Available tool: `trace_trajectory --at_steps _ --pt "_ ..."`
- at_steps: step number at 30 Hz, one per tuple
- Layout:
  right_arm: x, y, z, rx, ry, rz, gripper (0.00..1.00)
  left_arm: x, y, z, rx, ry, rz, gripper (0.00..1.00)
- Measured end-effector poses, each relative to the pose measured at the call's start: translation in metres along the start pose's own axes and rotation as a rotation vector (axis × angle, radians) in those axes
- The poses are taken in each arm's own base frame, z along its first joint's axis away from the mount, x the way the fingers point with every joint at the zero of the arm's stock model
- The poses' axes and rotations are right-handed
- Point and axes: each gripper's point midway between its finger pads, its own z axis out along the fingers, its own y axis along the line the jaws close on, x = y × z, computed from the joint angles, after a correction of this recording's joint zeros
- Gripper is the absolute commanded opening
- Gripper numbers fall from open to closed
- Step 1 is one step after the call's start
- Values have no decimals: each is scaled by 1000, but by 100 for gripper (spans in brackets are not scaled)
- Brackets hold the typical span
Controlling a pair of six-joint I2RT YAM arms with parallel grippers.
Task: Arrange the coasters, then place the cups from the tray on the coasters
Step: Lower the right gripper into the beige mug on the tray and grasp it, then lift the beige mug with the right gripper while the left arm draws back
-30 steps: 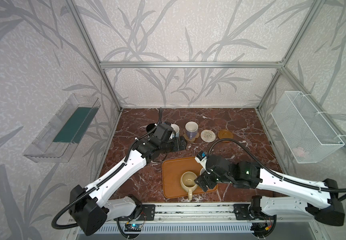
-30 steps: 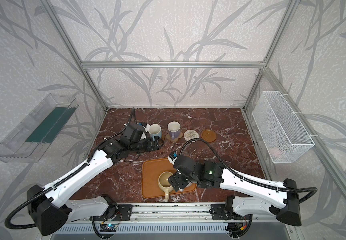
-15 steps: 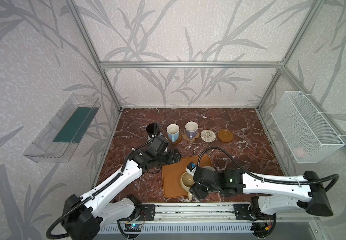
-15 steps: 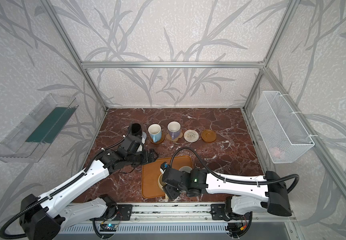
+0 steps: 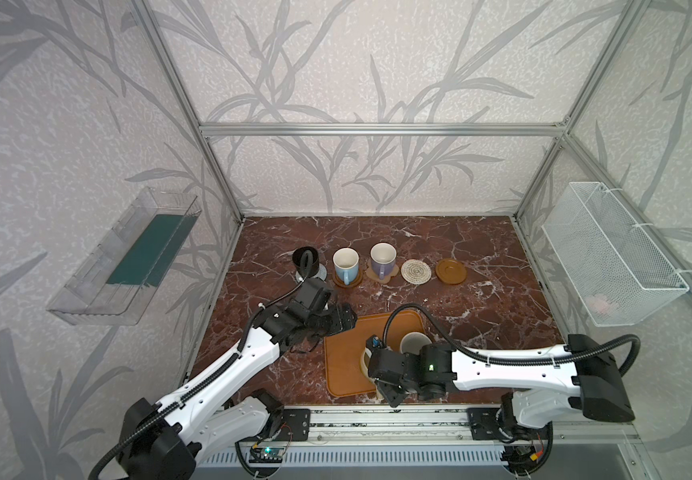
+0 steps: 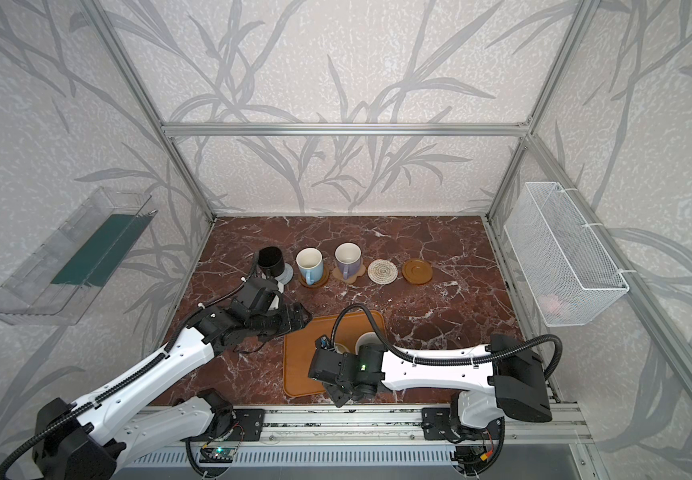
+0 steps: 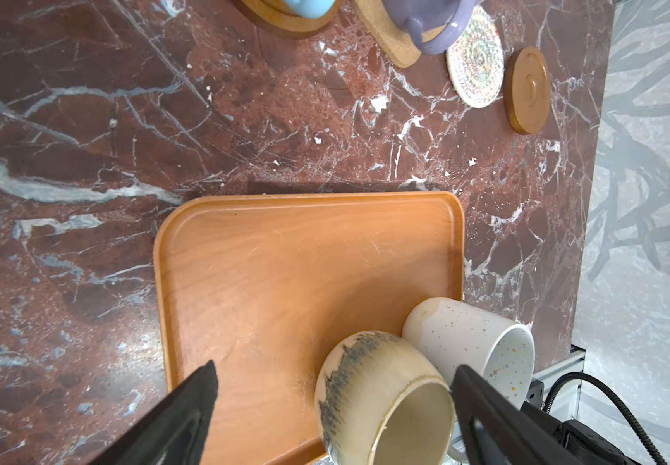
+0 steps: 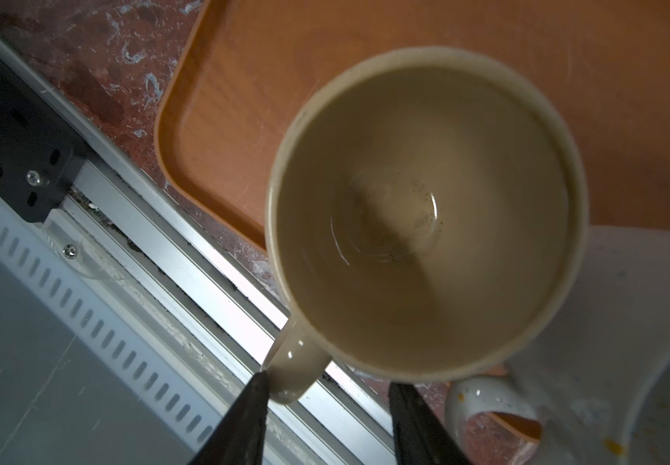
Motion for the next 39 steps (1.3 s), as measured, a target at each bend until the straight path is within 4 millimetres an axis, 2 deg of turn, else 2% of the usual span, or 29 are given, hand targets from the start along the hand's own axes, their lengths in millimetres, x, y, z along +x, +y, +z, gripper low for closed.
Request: trace_trajectory --at_steps 7,12,20,26,31,39 --pt "-6 0 14 62 32 -7 44 0 15 -1 -14 -17 -30 92" --pt "-10 -5 18 100 43 -2 41 -2 18 -6 -7 -36 -40 92" --pt "-26 -18 27 124 39 43 40 -3 32 -12 -15 -65 -80 92" --pt "-41 -12 42 138 41 29 40 -4 37 -20 -20 -83 -95 91" --pt "-40 -18 50 159 62 35 42 -1 44 -21 -29 -91 -101 91" --pt "-41 -22 58 175 67 35 39 9 59 -17 -50 -82 -126 89"
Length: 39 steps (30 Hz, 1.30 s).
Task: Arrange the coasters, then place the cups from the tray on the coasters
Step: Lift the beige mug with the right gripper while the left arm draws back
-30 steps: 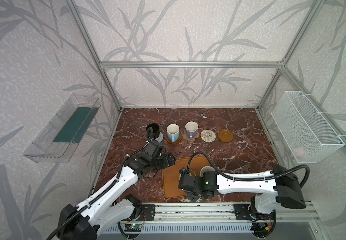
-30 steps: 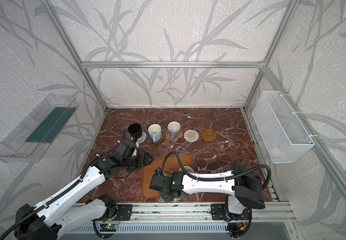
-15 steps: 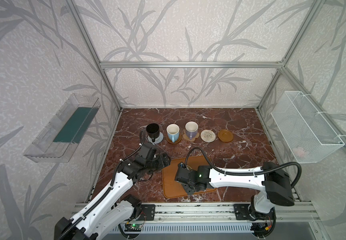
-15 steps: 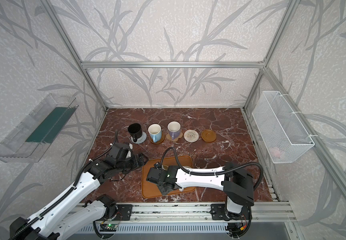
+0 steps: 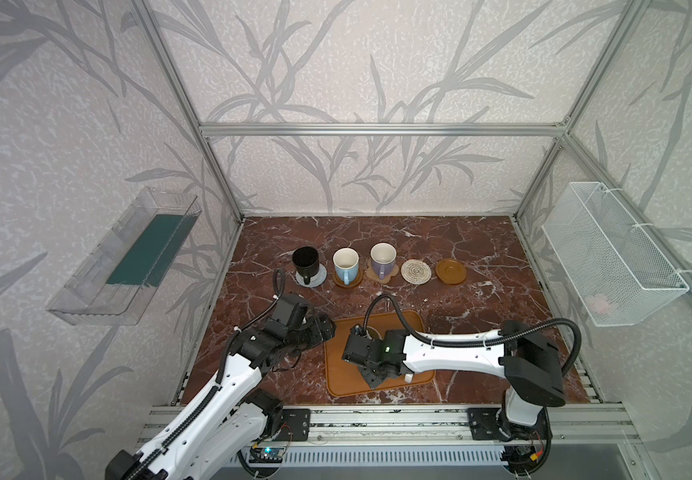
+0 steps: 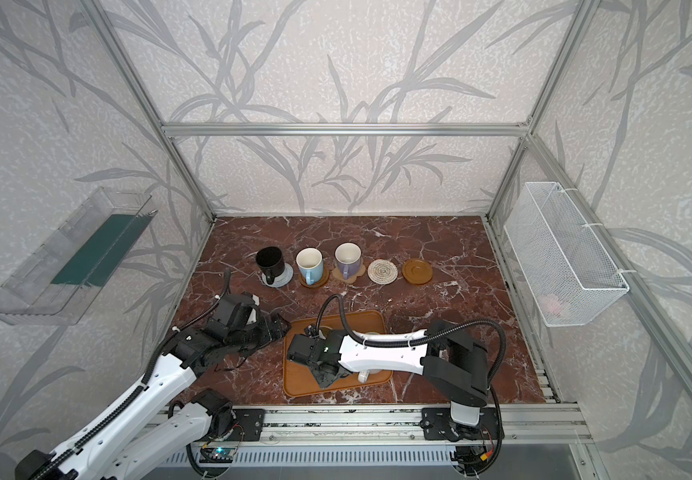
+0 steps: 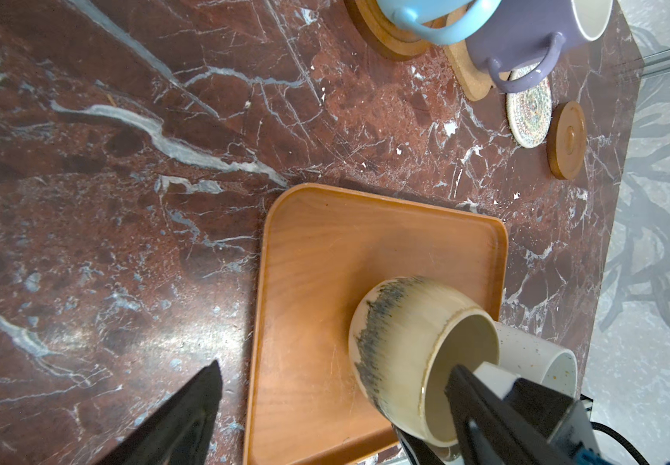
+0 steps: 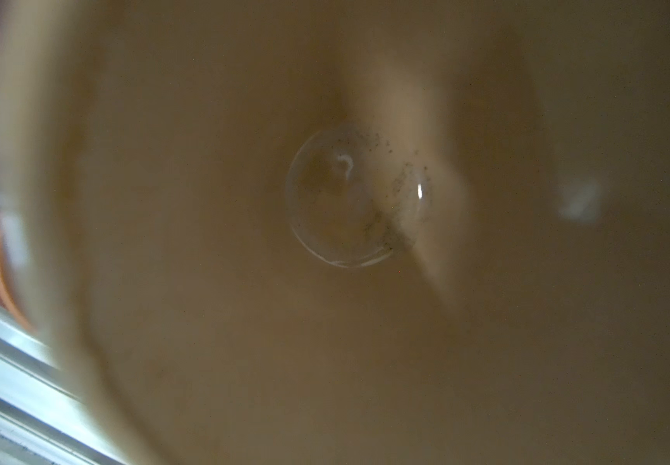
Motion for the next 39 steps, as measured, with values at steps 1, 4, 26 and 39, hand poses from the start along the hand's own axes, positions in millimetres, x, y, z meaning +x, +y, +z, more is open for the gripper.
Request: trace_trajectory --at_steps 1,4,26,39 --pt "-1 0 1 -1 -2 -6 38 1 1 0 1 0 -2 89" --pt "-4 1 1 -4 -14 -14 35 1 2 -1 7 -5 -8 89" --pt "-16 3 2 -19 -56 -18 6 4 4 0 10 -1 -18 87" --pt "-18 4 -2 -27 -68 -22 0 4 0 0 29 3 -17 87"
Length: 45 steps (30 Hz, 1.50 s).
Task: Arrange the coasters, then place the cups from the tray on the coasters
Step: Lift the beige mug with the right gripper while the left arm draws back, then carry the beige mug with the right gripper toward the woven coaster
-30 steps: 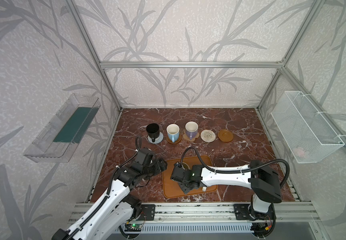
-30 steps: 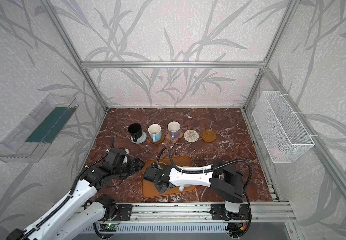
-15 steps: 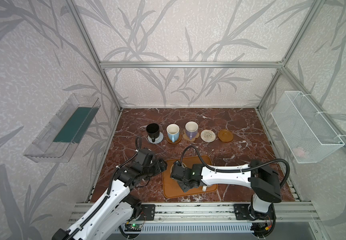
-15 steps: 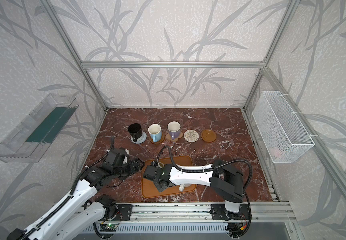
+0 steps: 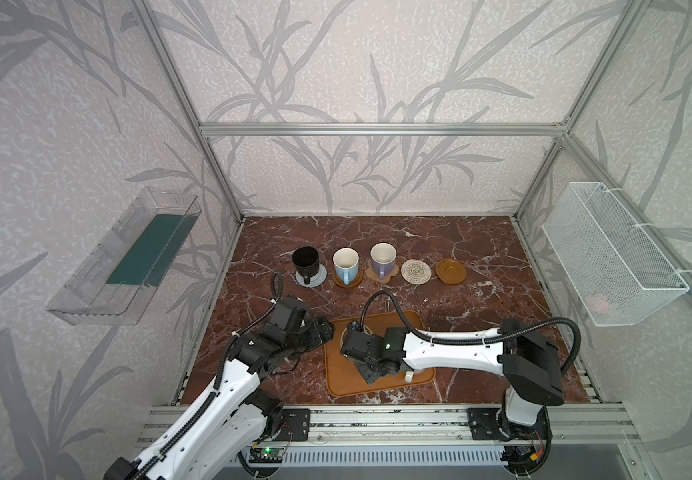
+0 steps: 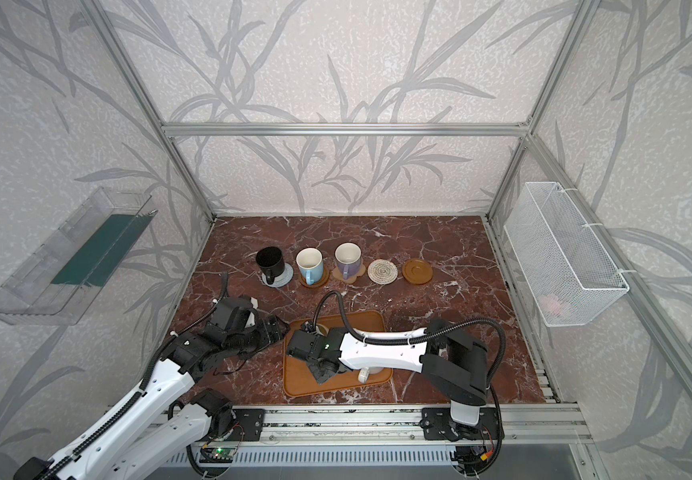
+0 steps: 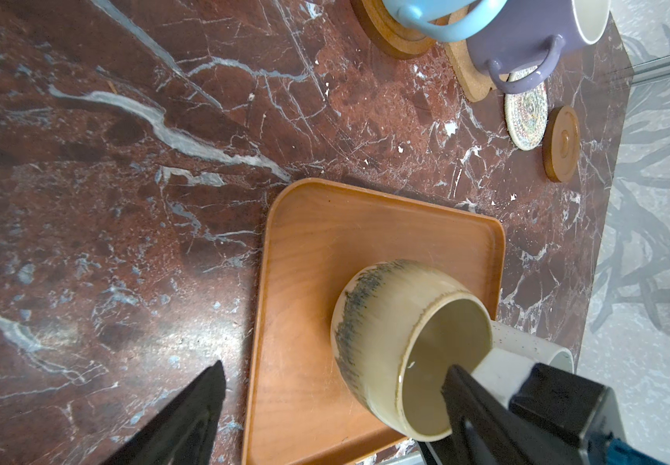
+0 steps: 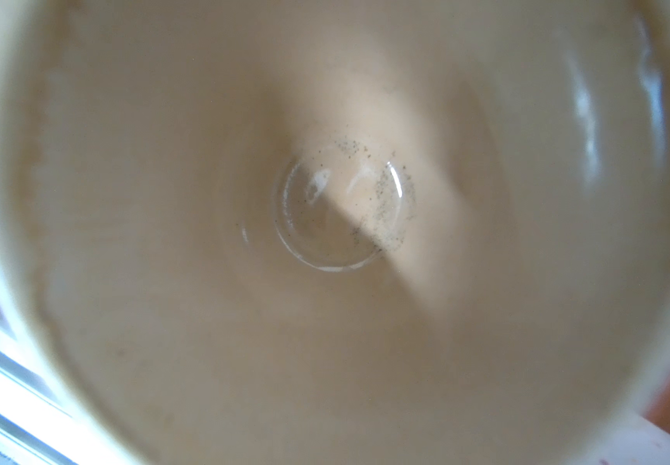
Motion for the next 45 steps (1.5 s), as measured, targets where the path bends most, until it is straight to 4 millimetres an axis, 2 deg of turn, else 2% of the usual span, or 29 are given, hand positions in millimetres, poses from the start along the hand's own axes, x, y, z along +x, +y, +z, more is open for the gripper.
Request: trace_trajectory --at_steps 6,11,15,19,24,29,39,45 --pt "-5 1 -10 -16 -25 4 0 -4 -11 -5 61 -15 -5 88" --pt "-15 -1 -27 -30 -76 17 0 -10 -24 -13 126 -43 -9 93" --pt "-20 -5 -32 -33 -92 31 0 -13 -32 -17 163 -53 -12 98" --pt "-26 -11 -37 -32 -111 47 0 -19 -47 -21 231 -69 -12 99" --pt "-36 -20 -54 -41 -158 74 0 -28 -67 -27 320 -101 3 99" --pt "-44 -41 -69 -39 -208 126 0 -36 -85 -32 376 -111 21 99" --pt "-49 -85 -82 -11 -256 216 0 -50 -114 -35 425 -100 39 99" --pt "-57 -131 -93 8 -285 328 0 -63 -138 -36 438 -101 62 99"
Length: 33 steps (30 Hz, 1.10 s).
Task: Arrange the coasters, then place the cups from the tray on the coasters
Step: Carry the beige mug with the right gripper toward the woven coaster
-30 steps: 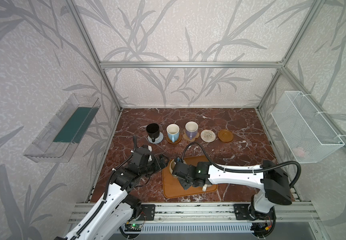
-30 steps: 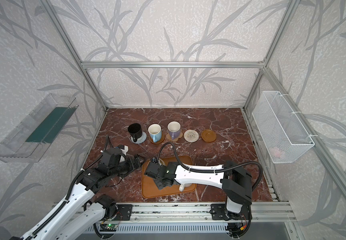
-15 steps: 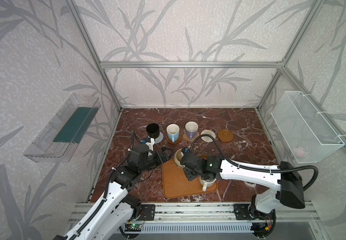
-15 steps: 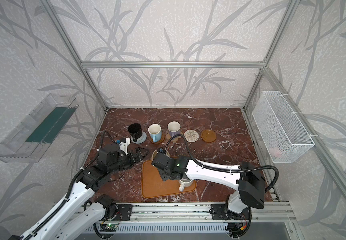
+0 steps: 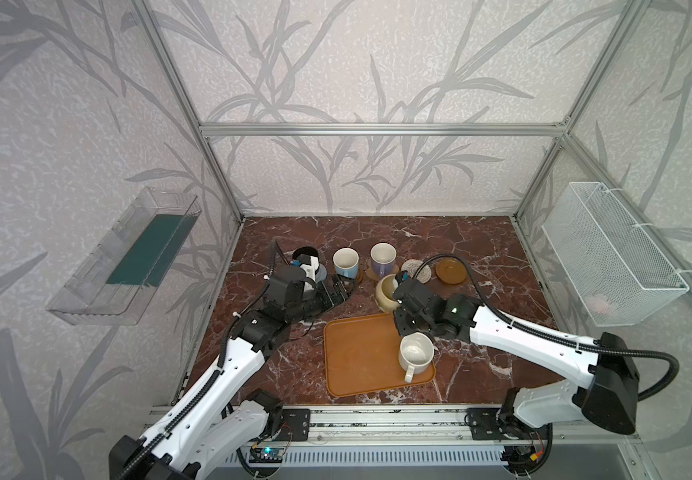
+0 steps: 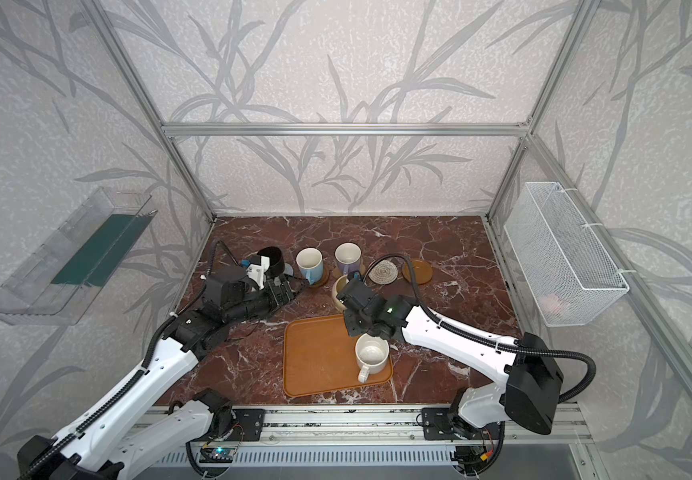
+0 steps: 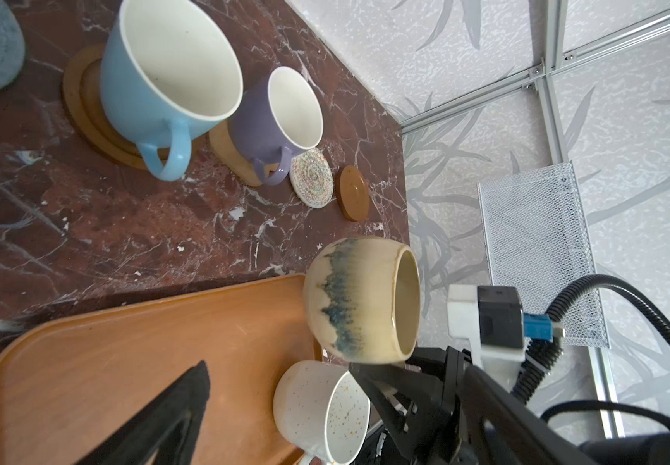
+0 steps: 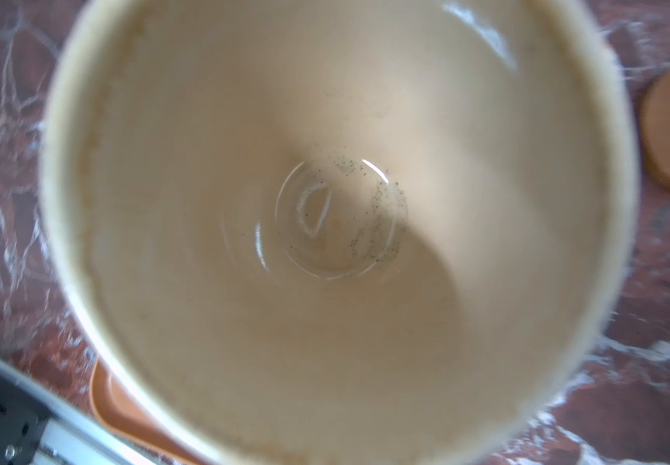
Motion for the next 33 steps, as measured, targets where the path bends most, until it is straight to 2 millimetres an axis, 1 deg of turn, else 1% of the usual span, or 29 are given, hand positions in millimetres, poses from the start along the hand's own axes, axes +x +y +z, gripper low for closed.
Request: trace_trajectory --at_steps 2,11,14,18,20,21,26,33 --pt "-8 -12 -2 14 -15 30 0 -3 -8 5 6 7 8 99" --pt "-25 -49 0 32 -14 117 0 -5 -33 32 -3 67 72 99" --pt "-29 -63 1 47 -17 146 0 -3 -38 43 -18 97 86 99" --pt "-34 -78 1 63 -19 172 0 3 -38 57 -38 134 96 99" --pt "-36 -85 2 69 -20 184 0 5 -37 63 -45 148 94 97" --pt "-36 -89 2 71 -19 191 0 5 -38 66 -43 155 92 99" --pt "-37 -104 8 85 -2 207 0 5 -40 74 -40 163 89 99" --pt "-30 -121 27 115 56 219 0 -9 -57 84 -24 151 105 99"
